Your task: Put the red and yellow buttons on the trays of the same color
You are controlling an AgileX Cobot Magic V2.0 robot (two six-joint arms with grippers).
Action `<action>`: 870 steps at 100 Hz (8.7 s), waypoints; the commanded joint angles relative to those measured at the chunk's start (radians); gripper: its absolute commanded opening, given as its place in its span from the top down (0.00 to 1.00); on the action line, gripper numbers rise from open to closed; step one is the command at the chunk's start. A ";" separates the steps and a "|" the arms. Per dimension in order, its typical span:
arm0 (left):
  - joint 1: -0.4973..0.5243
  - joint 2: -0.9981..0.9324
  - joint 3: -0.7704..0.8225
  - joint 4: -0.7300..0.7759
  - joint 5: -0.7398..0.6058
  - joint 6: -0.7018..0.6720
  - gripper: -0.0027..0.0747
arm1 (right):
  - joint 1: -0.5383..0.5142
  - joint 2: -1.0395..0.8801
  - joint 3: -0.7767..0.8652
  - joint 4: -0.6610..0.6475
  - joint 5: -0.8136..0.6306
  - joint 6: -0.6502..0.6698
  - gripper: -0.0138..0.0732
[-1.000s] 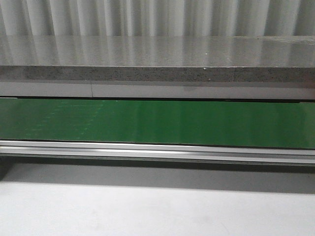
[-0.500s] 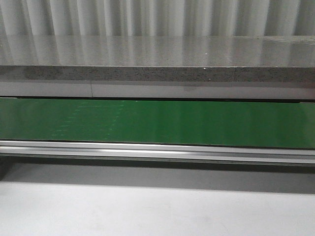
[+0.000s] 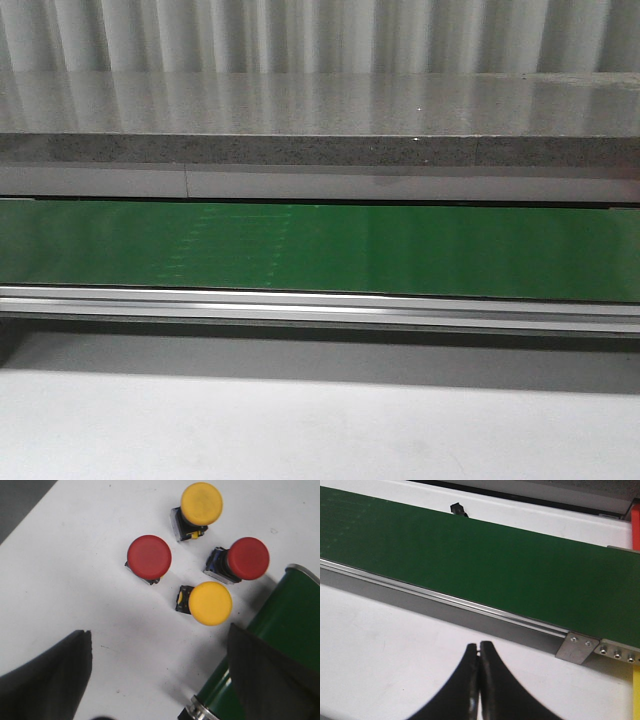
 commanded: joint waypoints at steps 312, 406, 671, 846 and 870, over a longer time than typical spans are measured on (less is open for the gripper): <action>-0.333 0.035 -0.147 -0.155 -0.021 0.201 0.26 | 0.002 0.009 -0.024 0.008 -0.068 -0.005 0.92; -0.130 0.254 -0.162 0.008 0.043 0.123 0.26 | 0.002 0.009 -0.024 0.008 -0.069 -0.005 0.92; -0.624 -0.543 0.345 -0.030 -0.430 0.285 0.99 | 0.002 0.009 -0.024 0.008 -0.070 -0.005 0.92; -0.630 -1.151 0.737 -0.082 -0.505 0.285 0.99 | 0.226 1.381 -0.856 0.034 0.210 -0.169 0.09; -0.630 -1.151 0.737 -0.082 -0.505 0.285 0.99 | 0.233 1.415 -0.856 0.040 0.115 -0.209 0.28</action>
